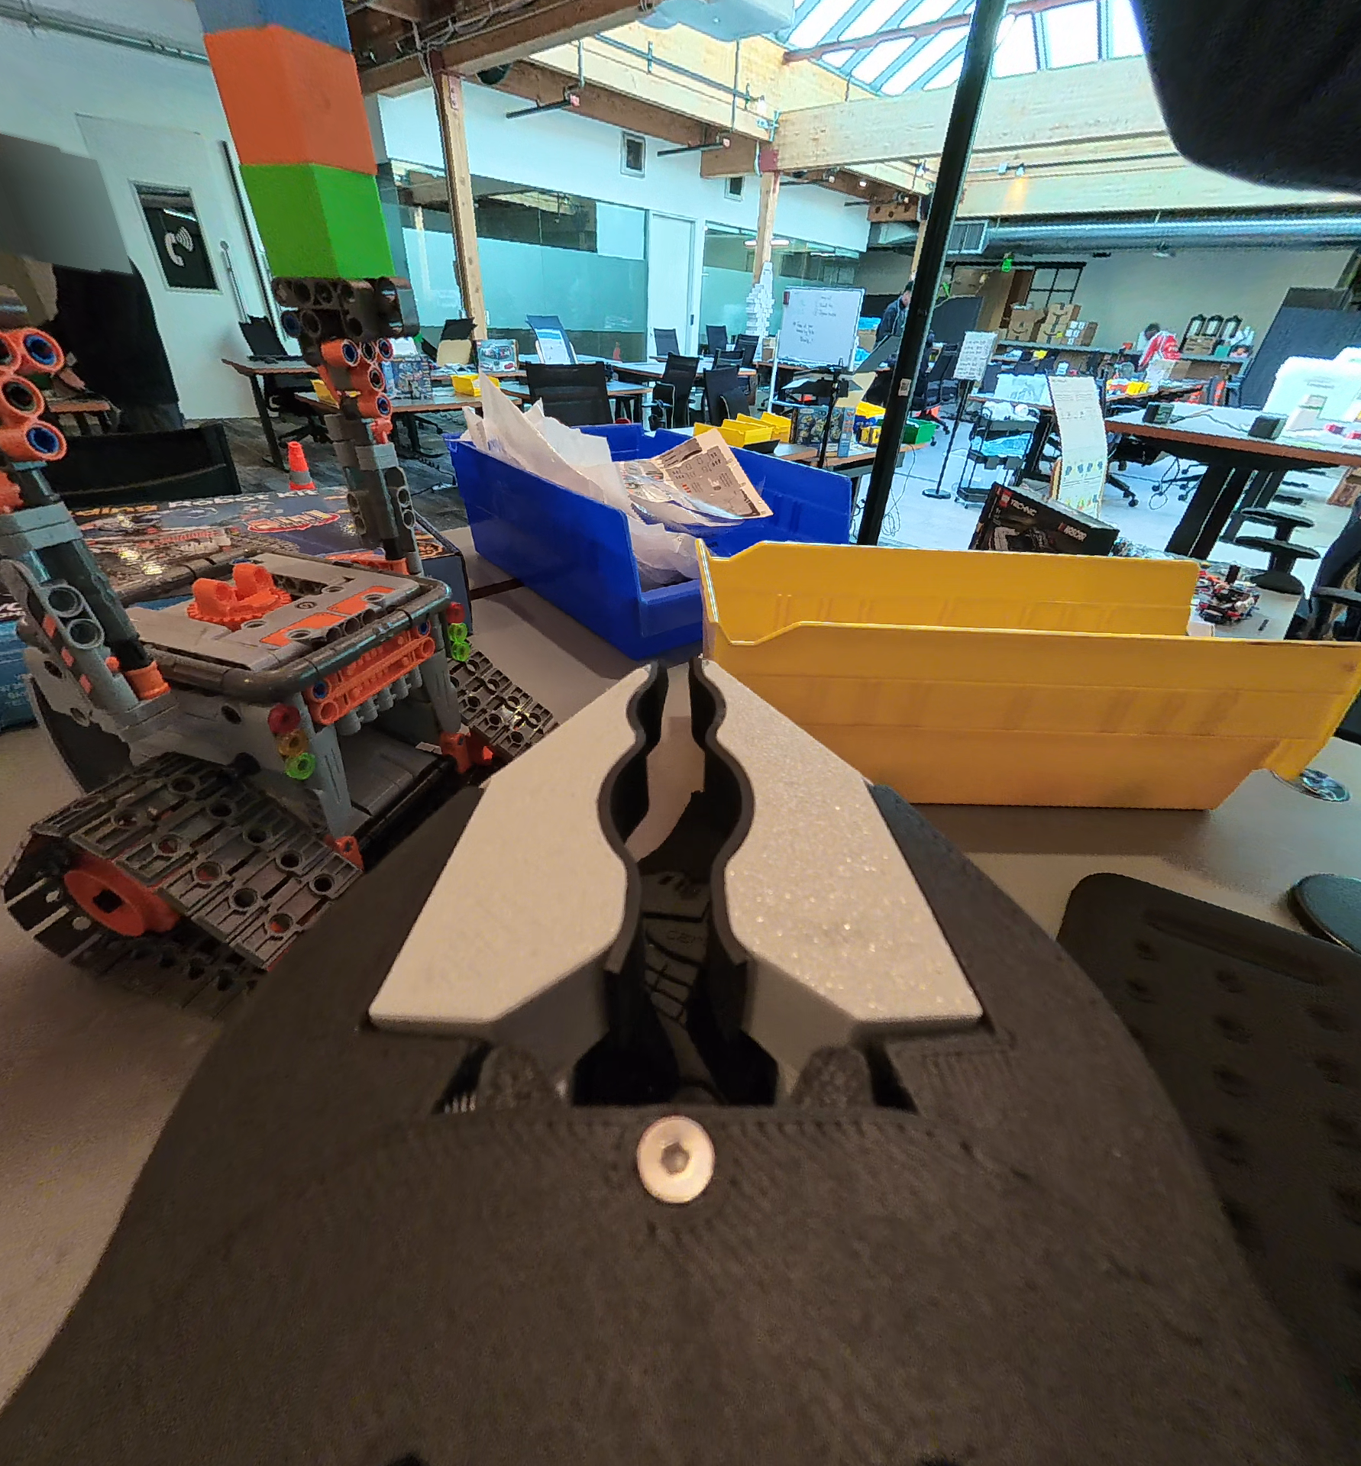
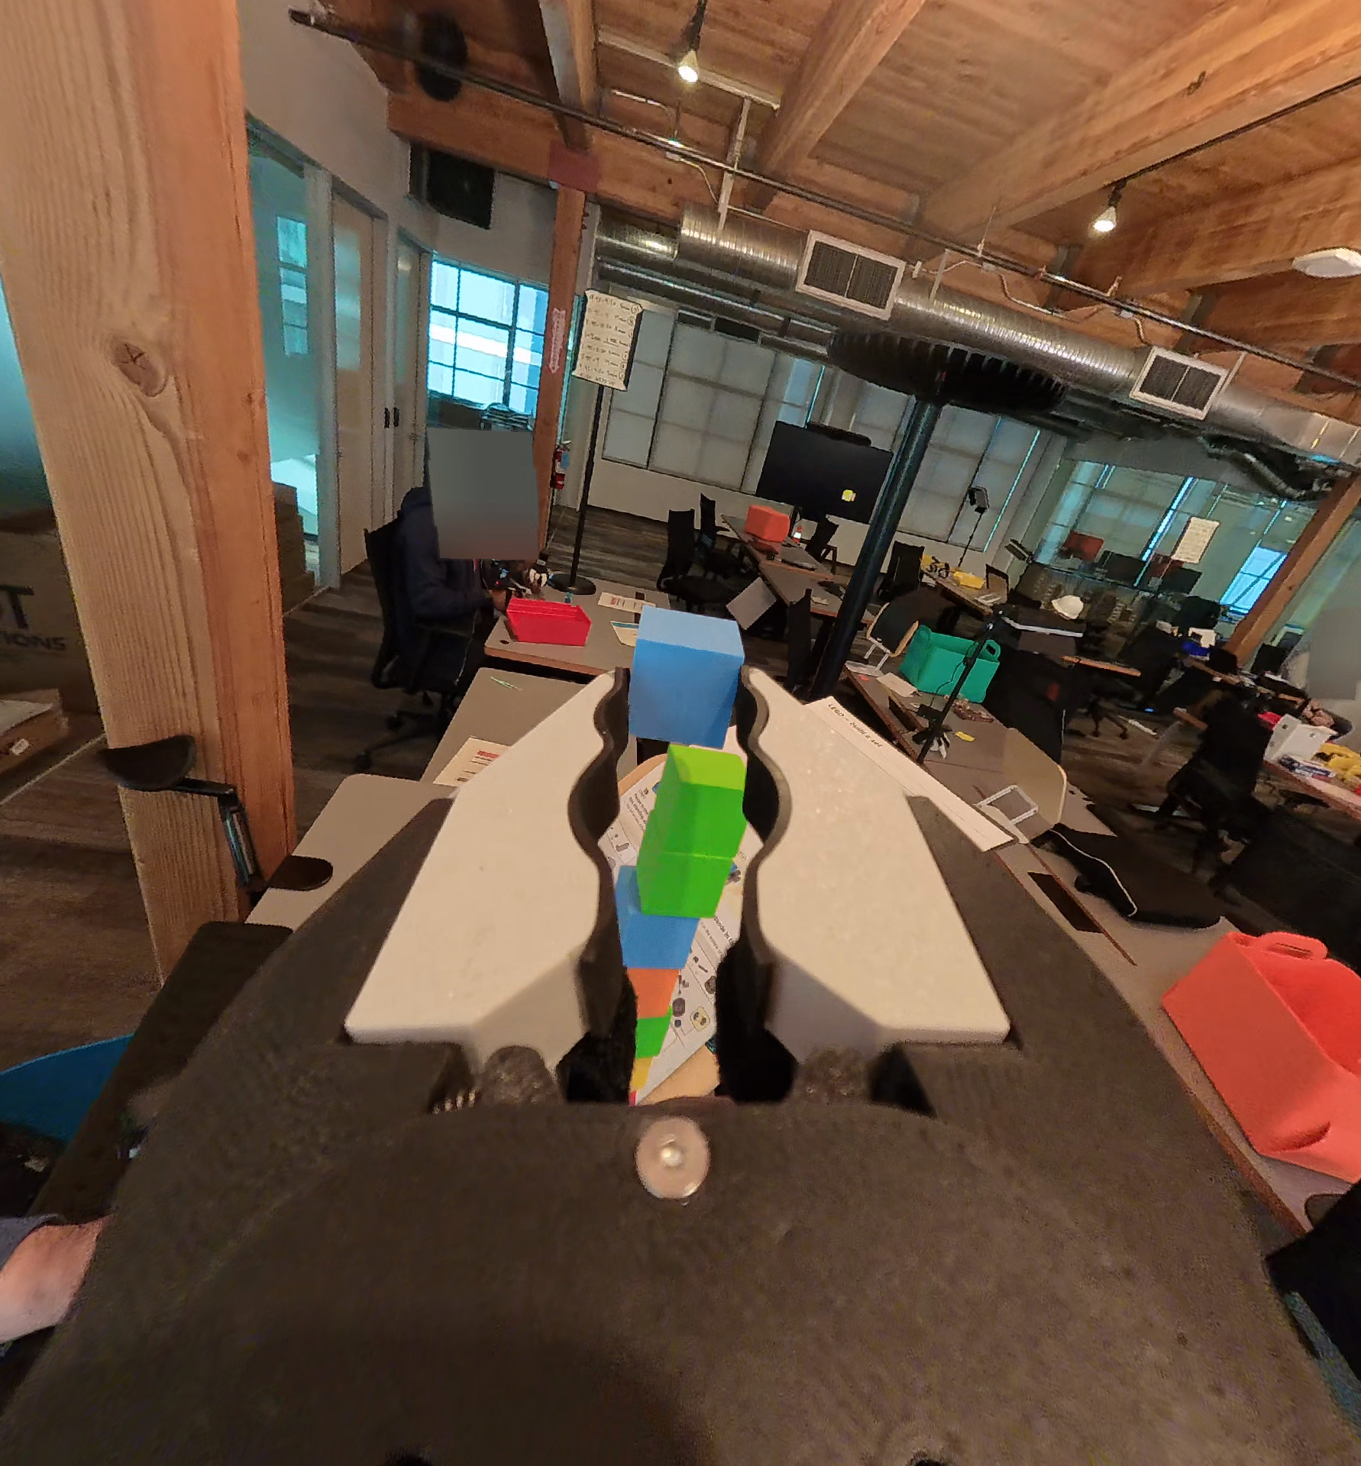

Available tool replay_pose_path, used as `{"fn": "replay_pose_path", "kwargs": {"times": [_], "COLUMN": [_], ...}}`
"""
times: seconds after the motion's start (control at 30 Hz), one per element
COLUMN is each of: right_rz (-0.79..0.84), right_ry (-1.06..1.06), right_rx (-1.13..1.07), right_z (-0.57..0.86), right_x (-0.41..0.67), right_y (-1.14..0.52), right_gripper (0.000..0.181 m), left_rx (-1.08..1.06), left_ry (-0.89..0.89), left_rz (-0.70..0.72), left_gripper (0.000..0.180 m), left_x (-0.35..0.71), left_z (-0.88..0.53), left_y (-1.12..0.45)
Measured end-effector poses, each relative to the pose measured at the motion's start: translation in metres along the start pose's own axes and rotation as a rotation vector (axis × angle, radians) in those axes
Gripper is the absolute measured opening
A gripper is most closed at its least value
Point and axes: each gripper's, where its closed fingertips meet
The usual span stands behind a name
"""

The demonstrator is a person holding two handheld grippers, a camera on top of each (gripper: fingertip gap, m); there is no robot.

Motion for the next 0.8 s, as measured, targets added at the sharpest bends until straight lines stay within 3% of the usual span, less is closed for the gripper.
{"fn": "replay_pose_path", "kwargs": {"times": [0.8], "right_rz": [-0.069], "right_ry": [-0.097], "right_rx": [0.077], "right_z": [0.013], "right_x": [-0.027], "right_y": [-0.023], "right_gripper": [0.025], "left_rx": [-0.022], "left_ry": [0.011], "left_rz": [0.004], "left_gripper": [0.005], "left_x": [0.000], "left_z": [0.000], "left_y": [-0.001]}}
Point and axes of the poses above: each gripper's, where its closed fingertips meet, y back along the fingers, x out of its top, z = x × y across the jaws, and after that the axes turned 4 degrees about x, right-handed
